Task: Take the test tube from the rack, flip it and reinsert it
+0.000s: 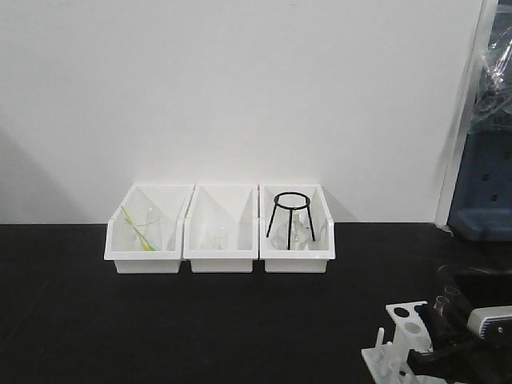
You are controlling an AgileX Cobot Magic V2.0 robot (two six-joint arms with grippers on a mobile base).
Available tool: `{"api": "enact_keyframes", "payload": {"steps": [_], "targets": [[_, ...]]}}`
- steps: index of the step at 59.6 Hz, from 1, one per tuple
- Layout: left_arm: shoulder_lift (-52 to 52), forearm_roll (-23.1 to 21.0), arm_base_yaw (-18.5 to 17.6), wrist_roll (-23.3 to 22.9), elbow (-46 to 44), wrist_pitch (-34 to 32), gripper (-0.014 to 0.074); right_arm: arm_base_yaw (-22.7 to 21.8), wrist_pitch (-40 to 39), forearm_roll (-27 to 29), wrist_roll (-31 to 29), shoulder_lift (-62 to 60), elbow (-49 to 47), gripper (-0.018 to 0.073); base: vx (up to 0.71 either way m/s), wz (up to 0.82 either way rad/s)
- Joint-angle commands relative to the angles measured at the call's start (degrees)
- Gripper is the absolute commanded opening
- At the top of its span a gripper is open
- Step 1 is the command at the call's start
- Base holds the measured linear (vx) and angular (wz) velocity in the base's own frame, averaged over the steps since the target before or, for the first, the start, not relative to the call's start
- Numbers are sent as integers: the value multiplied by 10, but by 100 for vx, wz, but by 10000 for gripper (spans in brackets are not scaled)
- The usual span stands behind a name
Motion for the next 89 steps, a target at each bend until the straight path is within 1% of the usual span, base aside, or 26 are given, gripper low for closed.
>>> {"api": "enact_keyframes", "payload": {"steps": [1, 15, 33, 42, 61, 73, 81, 89], "targets": [[-6, -2, -4, 0, 1, -50, -6, -4, -116, -2, -1, -12, -14, -6, 0, 0], [-6, -2, -4, 0, 1, -50, -6, -4, -116, -2, -1, -7, -14, -6, 0, 0], [-6, -2, -4, 0, 1, -50, -6, -4, -116, -2, -15, -7, -16, -6, 0, 0], [-6, -2, -4, 0, 1, -50, -6, -4, -116, -14, -14, -7, -23, -6, 0, 0], [-6, -2, -4, 0, 1, -50, -6, -4, -116, -14, -11, 26, -23, -6, 0, 0], [-6, -2, -4, 0, 1, -50, -6, -4, -116, -14, -11, 27, -22, 1, 0, 0], [-6, -2, -4, 0, 1, -50, -6, -4, -116, -14, -11, 27, -22, 34, 0, 0], [-6, -2, -4, 0, 1, -50, -6, -4, -116, -14, -11, 27, -22, 119, 0, 0]]}}
